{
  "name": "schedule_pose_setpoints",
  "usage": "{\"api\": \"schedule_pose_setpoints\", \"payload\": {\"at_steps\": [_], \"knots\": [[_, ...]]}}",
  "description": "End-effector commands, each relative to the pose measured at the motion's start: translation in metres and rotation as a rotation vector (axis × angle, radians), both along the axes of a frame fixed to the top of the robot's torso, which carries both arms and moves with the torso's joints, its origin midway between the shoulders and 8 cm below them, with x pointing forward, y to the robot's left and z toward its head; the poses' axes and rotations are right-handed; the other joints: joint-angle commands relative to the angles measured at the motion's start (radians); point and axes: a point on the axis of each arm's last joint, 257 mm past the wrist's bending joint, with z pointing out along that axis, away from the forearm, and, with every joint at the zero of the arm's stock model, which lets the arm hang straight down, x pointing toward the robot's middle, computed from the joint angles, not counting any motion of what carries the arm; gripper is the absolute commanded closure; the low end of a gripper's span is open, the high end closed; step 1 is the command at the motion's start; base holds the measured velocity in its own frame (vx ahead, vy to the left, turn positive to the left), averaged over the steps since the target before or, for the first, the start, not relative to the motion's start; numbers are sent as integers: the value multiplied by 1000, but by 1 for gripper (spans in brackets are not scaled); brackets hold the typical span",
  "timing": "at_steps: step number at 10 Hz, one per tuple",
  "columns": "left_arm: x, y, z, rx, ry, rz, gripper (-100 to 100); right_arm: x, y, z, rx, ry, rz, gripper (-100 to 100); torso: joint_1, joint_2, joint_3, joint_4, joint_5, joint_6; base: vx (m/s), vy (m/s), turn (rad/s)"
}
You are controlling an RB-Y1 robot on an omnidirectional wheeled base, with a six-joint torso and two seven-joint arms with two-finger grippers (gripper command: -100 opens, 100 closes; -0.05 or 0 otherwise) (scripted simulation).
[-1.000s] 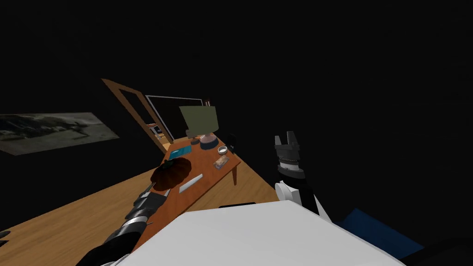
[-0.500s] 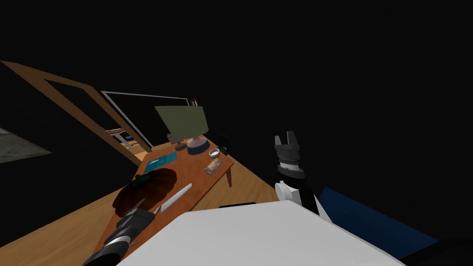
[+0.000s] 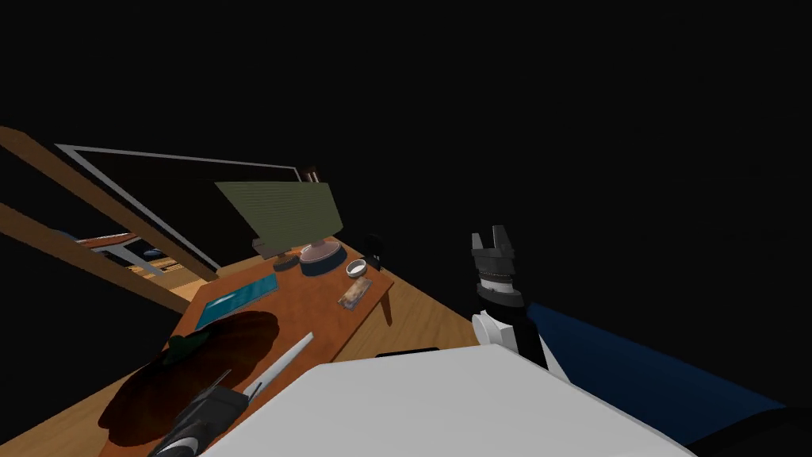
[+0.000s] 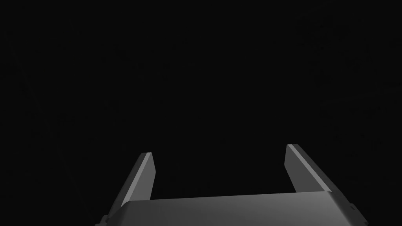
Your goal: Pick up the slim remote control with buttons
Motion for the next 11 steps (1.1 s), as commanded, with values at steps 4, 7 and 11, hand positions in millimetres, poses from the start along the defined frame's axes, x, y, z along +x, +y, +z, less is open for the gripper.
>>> {"api": "schedule_pose_setpoints", "payload": {"at_steps": [4,7,11], "knots": [[-49,11,-35,-107,126,82,-100,0,0,0,0,0,0,0,1,0,0,0,0,1,19,18,-266],[-74,14,-51,-159,186,121,-100,0,0,0,0,0,0,0,0,0,0,0,0,1,9,16,-175],[-121,16,-77,-255,292,196,-100,0,0,0,0,0,0,0,1,0,0,0,0,0,12,31,-235]]}}
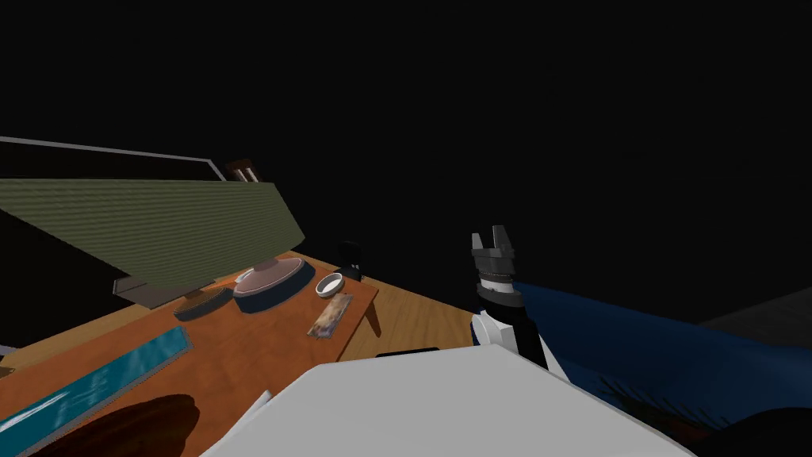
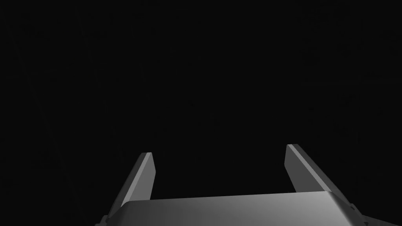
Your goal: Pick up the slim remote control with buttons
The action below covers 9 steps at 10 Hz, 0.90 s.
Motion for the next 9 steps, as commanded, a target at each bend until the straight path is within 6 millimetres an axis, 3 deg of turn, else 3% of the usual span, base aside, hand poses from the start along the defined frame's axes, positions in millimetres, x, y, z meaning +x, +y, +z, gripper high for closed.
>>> {"api": "schedule_pose_setpoints", "payload": {"at_steps": [1,2,4,5,6,9], "knots": [[-27,-1,-12,-53,55,44,-100,0,0,0,0,0,0,0,0,0,0,0,0,0,16,41,-373],[-29,-3,-14,-62,65,43,-100,0,0,0,0,0,0,0,1,0,0,0,0,1,10,43,-148],[-68,-7,-30,-140,142,111,-100,0,0,0,0,0,0,0,1,0,0,0,0,1,10,55,-312],[-72,-10,-32,-152,156,114,-100,0,0,0,0,0,0,0,2,0,0,0,0,0,-3,59,-223],[-91,-13,-39,-188,191,147,-100,0,0,0,0,0,0,0,2,0,0,0,1,0,-9,49,-283],[-110,-21,-46,-237,237,178,-100,0,0,0,0,0,0,0,1,0,0,0,0,0,-1,39,-158]]}}
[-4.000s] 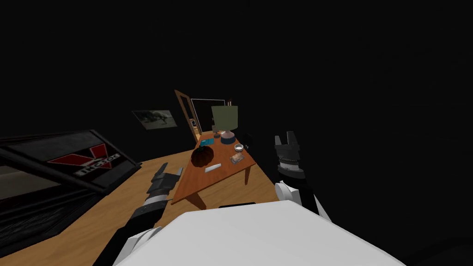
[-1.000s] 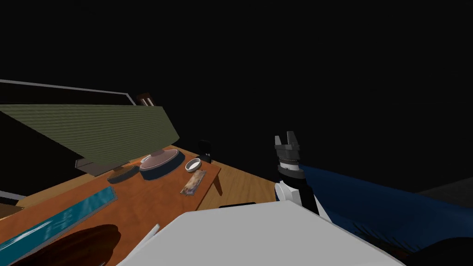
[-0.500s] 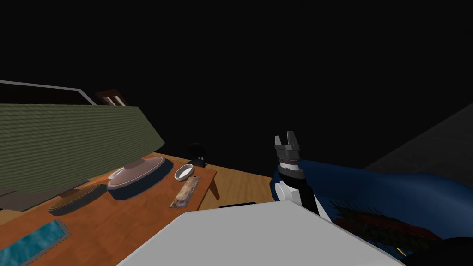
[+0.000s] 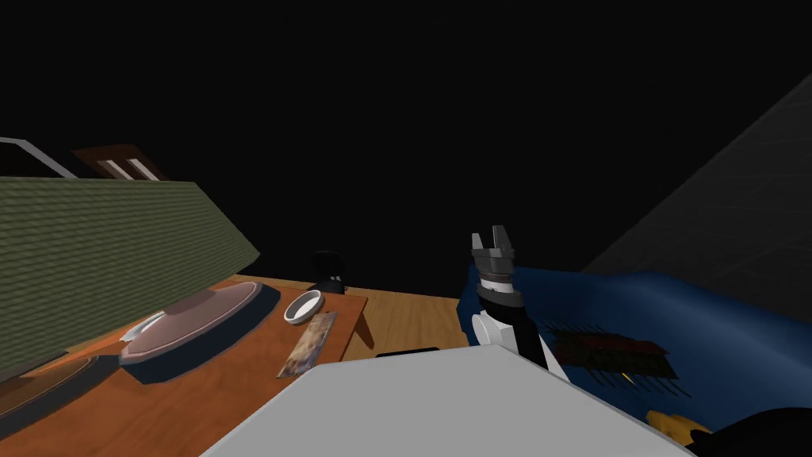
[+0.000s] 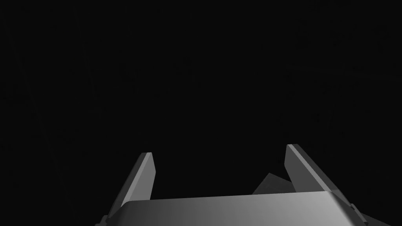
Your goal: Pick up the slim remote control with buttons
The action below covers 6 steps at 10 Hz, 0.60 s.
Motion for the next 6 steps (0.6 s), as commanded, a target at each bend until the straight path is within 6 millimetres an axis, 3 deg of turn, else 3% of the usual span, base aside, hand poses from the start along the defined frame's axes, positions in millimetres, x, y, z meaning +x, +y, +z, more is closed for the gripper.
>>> {"api": "schedule_pose_setpoints", "payload": {"at_steps": [1,6], "knots": [[-18,-9,-7,-48,43,35,-100,0,0,0,0,0,0,0,0,0,0,0,0,0,-4,40,-235],[-67,-41,-24,-183,150,123,-100,0,0,0,0,0,0,0,1,1,0,0,0,0,-14,61,-216]]}}
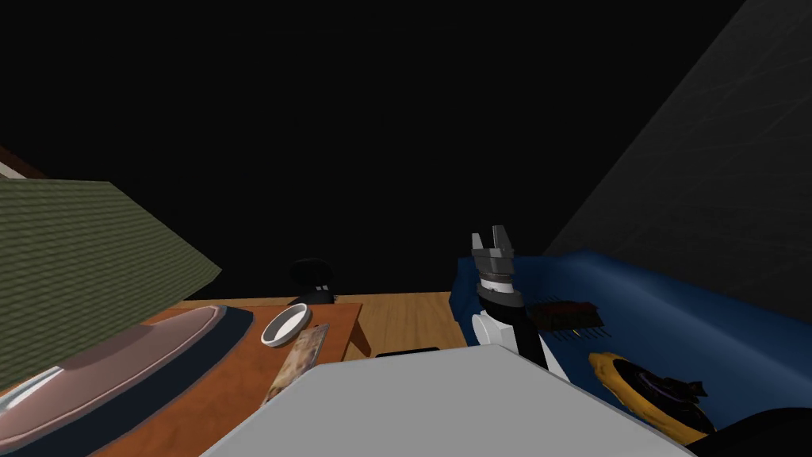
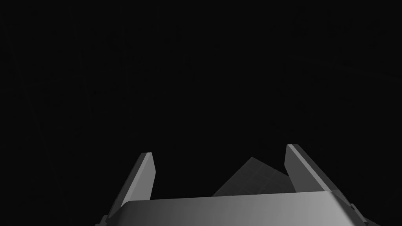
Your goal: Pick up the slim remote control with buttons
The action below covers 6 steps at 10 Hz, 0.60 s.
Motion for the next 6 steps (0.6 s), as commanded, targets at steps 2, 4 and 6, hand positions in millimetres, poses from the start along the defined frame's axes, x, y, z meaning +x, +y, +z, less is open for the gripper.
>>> {"api": "schedule_pose_setpoints", "payload": {"at_steps": [2,4,6], "knots": [[-20,-24,-11,-75,42,41,-100,0,0,0,0,0,0,0,0,0,0,0,0,0,-14,75,-168],[-18,-19,-8,-60,35,33,0,0,0,0,0,0,0,0,-2,-1,0,0,0,-1,-4,23,-16],[-8,-13,-16,-69,35,33,-100,0,0,0,0,0,0,0,-6,1,0,0,-1,0,-54,-32,-24]]}}
